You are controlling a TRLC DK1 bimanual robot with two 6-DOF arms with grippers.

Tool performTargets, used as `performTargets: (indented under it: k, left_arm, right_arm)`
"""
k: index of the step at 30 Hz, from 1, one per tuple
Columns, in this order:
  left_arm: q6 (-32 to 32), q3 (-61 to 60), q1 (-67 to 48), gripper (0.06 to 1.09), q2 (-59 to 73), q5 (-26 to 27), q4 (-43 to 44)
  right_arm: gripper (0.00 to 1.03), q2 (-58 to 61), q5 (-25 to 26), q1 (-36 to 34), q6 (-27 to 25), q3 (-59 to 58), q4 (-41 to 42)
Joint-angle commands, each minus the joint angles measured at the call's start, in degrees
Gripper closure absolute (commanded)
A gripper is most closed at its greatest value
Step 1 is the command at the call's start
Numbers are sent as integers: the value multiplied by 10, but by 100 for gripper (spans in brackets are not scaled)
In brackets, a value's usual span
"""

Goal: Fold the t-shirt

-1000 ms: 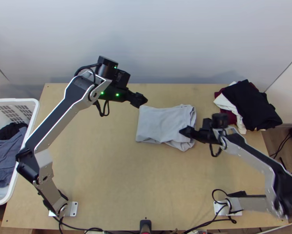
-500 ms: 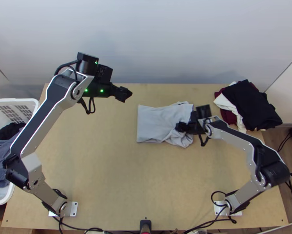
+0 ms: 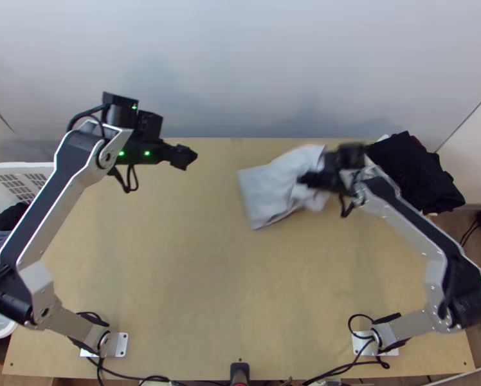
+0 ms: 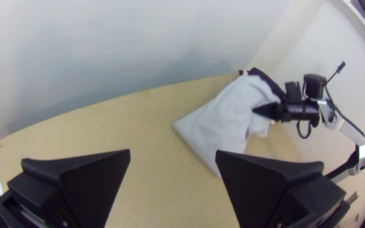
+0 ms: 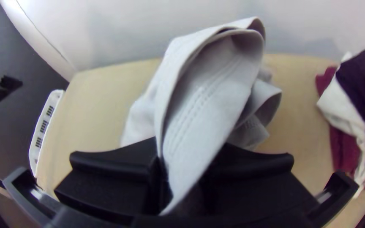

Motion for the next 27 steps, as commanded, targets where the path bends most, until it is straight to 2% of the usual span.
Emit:
performTargets:
  k: [1, 7, 11, 13, 19, 27]
  left_arm:
    - [5, -81, 35, 10, -68, 1, 4]
    - [18, -157, 62, 10, -123, 6, 13]
    - [19, -194, 70, 10, -152, 7, 28]
    - [19, -207, 73, 10, -158, 7, 35]
    - [16, -223, 74, 10, -162, 8, 35]
    - [18, -240, 72, 10, -167, 7, 39]
  right_arm:
    - [100, -26, 16, -84, -50, 130, -1]
    - [100, 52, 16, -166, -63, 294, -47]
    - [100, 92, 19, -219, -27, 348, -49]
    - [100, 110, 44, -242, -23, 358, -44]
    - [100, 140, 87, -325, -20, 346, -28]
    - [100, 109, 115, -405, -23, 234, 25]
